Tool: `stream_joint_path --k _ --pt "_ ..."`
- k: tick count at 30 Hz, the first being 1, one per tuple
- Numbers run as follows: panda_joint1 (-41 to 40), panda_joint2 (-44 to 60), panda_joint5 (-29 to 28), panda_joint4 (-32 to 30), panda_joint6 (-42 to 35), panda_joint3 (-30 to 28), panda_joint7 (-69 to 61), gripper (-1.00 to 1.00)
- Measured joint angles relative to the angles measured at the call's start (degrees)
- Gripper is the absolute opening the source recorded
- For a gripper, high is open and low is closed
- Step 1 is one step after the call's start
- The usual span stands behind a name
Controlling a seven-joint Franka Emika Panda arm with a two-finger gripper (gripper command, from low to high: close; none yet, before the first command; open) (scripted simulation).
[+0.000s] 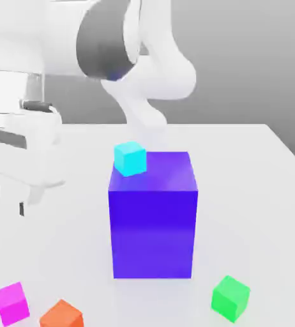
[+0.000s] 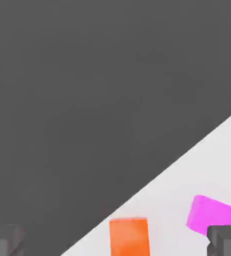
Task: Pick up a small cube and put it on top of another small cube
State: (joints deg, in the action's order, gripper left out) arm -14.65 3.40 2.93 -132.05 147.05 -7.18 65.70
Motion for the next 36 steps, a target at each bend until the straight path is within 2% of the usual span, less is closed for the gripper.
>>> stream_joint_path --k 7,12,13,19,25,36 --pt "-3.17 14.72 3.51 -0.03 4.39 -2.07 4.00 0.00" --pt "-5.30 25.18 6.75 1.80 11.36 -0.27 2.64 0.00" --pt "-5.57 26.27 7.03 2.04 12.19 0.05 2.44 -1.00" --pt "-5.70 26.81 7.16 2.17 12.65 0.21 2.36 -1.00" --pt "-3.31 17.40 4.07 -0.20 5.64 -1.20 4.11 -1.00" --pt "12.35 6.94 -2.75 -8.12 3.38 13.68 -1.20 -1.00"
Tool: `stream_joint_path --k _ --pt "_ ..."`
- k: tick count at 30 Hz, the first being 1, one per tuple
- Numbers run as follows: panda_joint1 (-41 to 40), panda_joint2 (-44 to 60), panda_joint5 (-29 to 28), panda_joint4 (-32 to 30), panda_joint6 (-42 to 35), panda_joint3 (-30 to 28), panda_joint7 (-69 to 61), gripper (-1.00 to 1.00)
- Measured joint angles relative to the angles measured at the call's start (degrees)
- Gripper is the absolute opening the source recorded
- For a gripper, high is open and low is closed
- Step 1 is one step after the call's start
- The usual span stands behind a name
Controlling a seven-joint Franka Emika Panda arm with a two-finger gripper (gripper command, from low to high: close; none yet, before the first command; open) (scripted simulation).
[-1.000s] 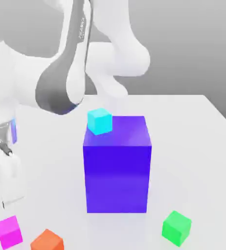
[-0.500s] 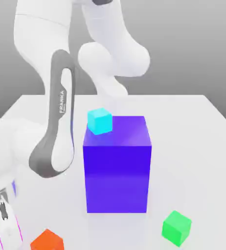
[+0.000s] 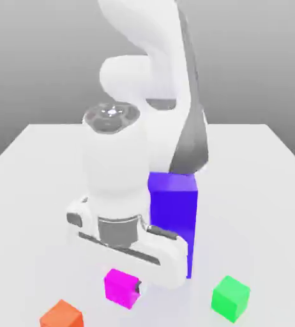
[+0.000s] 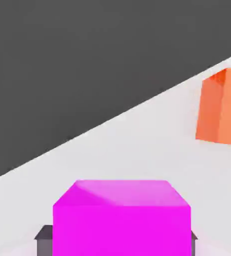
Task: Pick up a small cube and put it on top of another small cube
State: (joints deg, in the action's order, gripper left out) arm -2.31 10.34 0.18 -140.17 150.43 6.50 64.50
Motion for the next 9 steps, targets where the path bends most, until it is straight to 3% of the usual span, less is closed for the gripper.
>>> stream_joint_path --k 4,6,7,9 --pt "6.55 1.35 -4.85 -1.43 2.63 4.90 -0.26 -1.00" --pt "8.67 5.23 -7.54 -1.25 6.16 4.55 1.03 -1.00" --pt "9.19 6.34 -8.24 -1.19 7.18 4.28 1.43 1.00" --pt "9.19 6.34 -8.24 -1.19 7.18 4.28 1.43 1.00"
